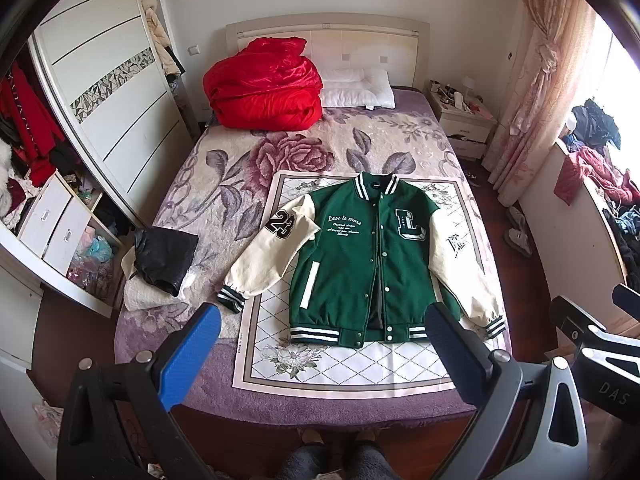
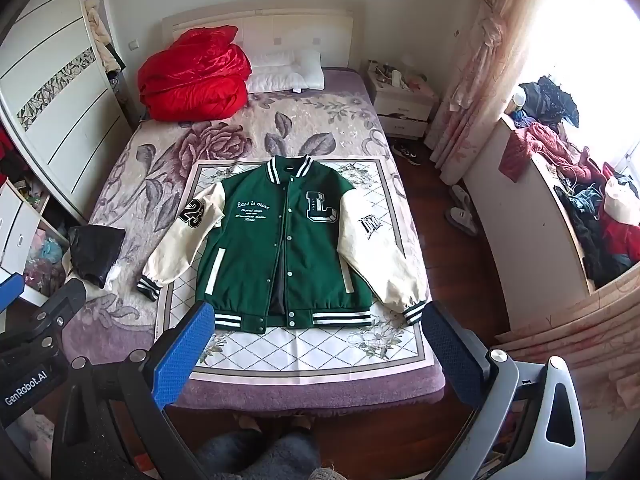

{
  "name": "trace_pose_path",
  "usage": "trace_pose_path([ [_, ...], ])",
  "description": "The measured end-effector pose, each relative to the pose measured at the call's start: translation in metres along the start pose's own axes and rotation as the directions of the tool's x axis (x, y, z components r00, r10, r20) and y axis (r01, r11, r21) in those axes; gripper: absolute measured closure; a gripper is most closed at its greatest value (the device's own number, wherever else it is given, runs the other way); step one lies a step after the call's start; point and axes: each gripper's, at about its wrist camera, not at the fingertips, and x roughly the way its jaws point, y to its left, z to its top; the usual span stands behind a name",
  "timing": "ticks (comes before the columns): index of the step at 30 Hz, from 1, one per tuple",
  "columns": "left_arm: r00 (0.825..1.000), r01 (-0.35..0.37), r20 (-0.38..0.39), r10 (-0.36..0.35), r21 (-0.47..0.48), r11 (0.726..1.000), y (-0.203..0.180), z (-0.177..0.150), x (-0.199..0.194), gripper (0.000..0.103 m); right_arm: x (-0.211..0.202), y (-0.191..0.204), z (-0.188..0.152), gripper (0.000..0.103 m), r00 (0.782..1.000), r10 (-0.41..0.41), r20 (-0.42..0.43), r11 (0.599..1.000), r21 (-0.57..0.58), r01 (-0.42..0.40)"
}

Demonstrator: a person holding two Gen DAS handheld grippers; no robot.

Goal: Fold large clothes

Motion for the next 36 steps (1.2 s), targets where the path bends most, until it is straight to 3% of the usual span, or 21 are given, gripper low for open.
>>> trace_pose_path([
  [36, 1.000, 0.012, 0.017, -0.012, -0.003, 1.000, -0.024, 0.018, -0.023, 0.000, -0.014, 0.001, 0.001, 0.000, 1.000, 0.002, 0.013, 1.000, 0.006, -0.002],
])
